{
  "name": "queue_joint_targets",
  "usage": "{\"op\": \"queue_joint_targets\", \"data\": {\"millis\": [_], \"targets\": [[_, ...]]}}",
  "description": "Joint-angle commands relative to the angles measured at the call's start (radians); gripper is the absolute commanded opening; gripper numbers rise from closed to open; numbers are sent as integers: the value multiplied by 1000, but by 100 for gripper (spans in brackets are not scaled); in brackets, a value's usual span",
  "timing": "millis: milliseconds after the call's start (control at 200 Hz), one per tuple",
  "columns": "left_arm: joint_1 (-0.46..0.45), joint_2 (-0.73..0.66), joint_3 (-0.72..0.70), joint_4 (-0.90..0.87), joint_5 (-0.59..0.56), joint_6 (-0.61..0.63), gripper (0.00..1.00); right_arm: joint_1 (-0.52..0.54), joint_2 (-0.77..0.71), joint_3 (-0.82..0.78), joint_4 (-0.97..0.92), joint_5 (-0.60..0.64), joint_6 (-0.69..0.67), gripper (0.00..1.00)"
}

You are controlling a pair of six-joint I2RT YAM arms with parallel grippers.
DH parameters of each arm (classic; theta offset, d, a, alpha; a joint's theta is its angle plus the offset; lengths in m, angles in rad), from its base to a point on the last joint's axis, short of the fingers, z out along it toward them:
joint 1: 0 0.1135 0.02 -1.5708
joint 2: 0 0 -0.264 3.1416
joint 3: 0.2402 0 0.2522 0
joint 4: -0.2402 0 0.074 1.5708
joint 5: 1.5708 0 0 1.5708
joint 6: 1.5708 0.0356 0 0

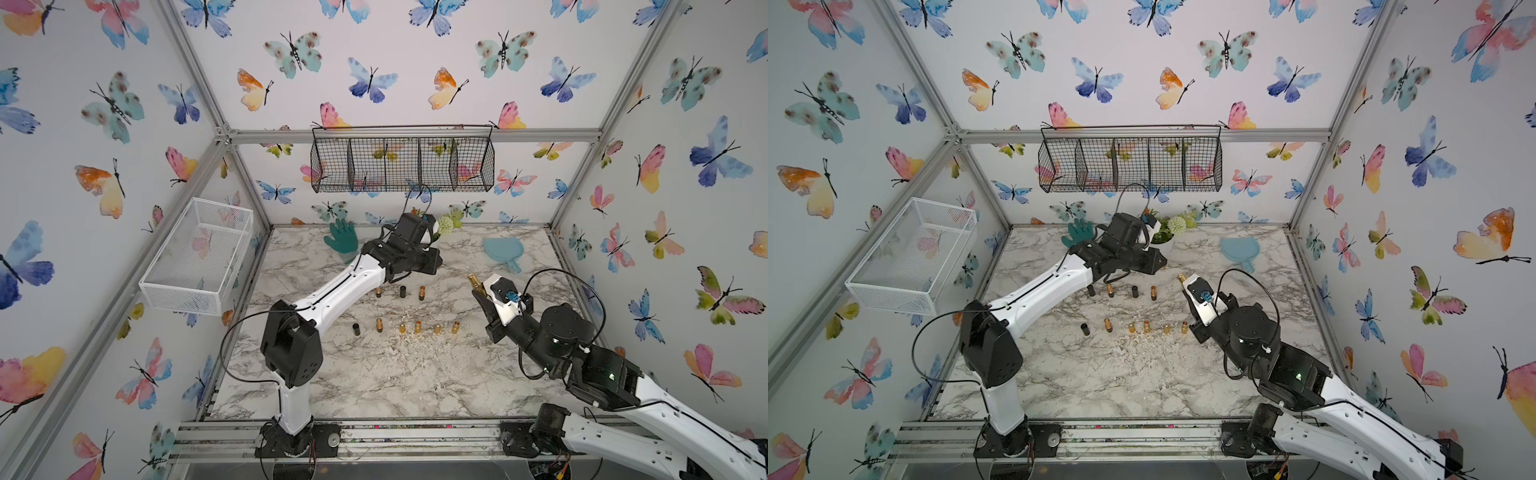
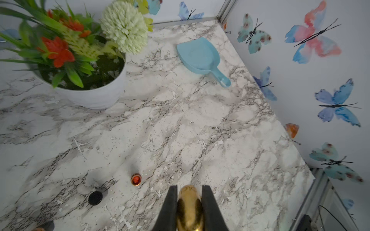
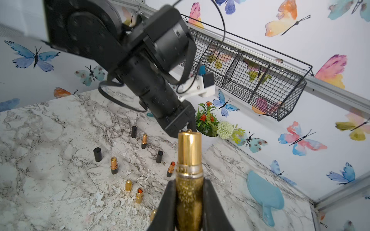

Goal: Open the lipstick cap
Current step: Place the cover at the center of the board.

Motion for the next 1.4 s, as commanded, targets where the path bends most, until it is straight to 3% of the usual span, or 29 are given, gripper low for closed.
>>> {"op": "queue_joint_targets", "data": {"millis": [0, 576, 956, 1041, 1216, 1391], "targets": [[-34, 107, 52, -1, -118, 31, 1, -1, -9, -26, -49, 36, 31, 2], [-99, 384, 109, 47, -302, 110, 6, -1, 8, -47, -43, 59, 38, 2], [-111, 458, 128, 56, -312, 112, 8, -1, 10, -47, -72, 83, 48, 2], [-116, 459, 131, 51, -311, 114, 15, -1, 0, -60, -66, 88, 47, 2], [-122, 418, 134, 49, -286, 102, 50, -1, -2, -47, -82, 84, 44, 2], [-122, 318, 161, 38, -260, 105, 62, -1, -4, -27, -88, 82, 47, 2]]}}
